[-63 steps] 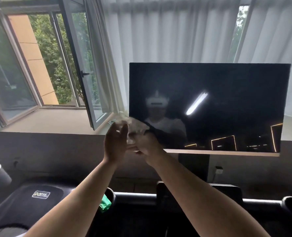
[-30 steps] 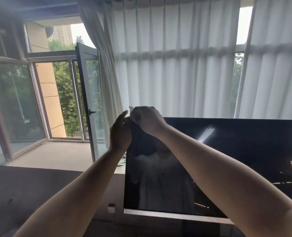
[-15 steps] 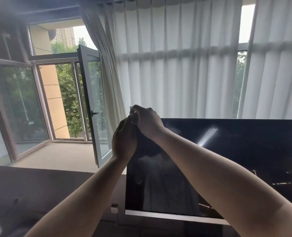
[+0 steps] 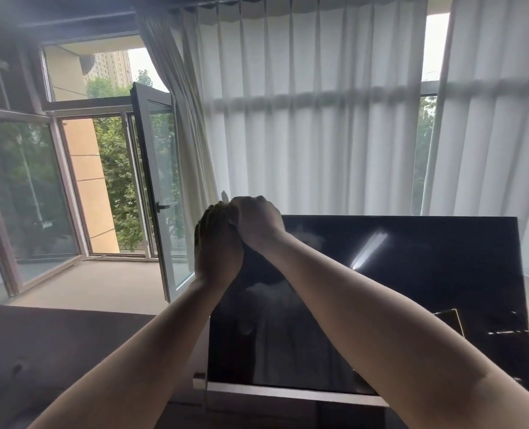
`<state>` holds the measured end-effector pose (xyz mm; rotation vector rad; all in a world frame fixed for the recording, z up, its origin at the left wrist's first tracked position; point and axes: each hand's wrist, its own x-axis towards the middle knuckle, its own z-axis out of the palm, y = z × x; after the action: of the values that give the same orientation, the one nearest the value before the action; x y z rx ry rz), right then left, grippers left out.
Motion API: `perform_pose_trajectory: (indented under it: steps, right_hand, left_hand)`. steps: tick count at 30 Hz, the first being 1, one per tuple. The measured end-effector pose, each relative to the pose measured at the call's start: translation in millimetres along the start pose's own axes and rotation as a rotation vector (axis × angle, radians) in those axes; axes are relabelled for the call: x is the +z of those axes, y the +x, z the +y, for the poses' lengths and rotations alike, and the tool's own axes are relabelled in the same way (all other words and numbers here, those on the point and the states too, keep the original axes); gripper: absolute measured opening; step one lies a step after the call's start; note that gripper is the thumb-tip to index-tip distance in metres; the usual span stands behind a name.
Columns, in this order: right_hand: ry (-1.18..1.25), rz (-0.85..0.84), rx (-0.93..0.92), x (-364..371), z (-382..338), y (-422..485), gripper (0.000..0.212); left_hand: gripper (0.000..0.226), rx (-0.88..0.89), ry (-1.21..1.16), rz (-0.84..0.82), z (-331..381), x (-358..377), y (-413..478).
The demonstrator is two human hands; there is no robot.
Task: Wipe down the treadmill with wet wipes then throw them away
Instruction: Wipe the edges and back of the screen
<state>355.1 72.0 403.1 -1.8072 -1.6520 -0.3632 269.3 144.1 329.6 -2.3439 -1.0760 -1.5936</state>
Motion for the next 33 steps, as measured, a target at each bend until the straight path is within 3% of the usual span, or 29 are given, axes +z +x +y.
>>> perform_pose_trajectory:
  steps: [4, 10, 16, 23, 28, 31, 33]
  right_hand:
    - [-0.058, -0.026, -0.033, -3.3, 12.8, -4.8, 0.021]
    - [-0.157, 0.004, 0.015, -12.0, 25.8, -16.2, 0.024]
    - [-0.124, -0.010, -0.008, -3.3, 13.0, -17.0, 0.023]
    - [-0.123, -0.016, 0.003, -15.6, 36.6, -23.6, 0.021]
    - [-0.174, 0.046, 0.097, -16.4, 46.2, -29.6, 0.033]
    - [-0.153, 0.048, 0.107, -14.5, 39.5, -29.2, 0.029]
    - [-0.120, 0.023, 0.061, -16.7, 36.4, -27.5, 0.023]
  left_hand:
    - [0.029, -0.006, -0.062, -0.018, -4.7, 2.8, -6.2]
    - [0.046, -0.048, -0.067, 0.009, 0.3, -3.2, -12.3]
    - [0.035, -0.013, 0.142, -0.079, 9.7, 3.6, -1.8]
    - [0.041, 0.005, 0.040, -0.057, 2.7, 10.6, -8.7]
    - [0.049, 0.007, -0.011, -0.054, 13.3, 0.2, -13.9]
    - [0.047, -0.069, -0.027, -0.045, 21.0, -1.2, -11.8]
    - [0.039, -0.028, 0.022, -0.056, 27.9, 1.3, -11.3]
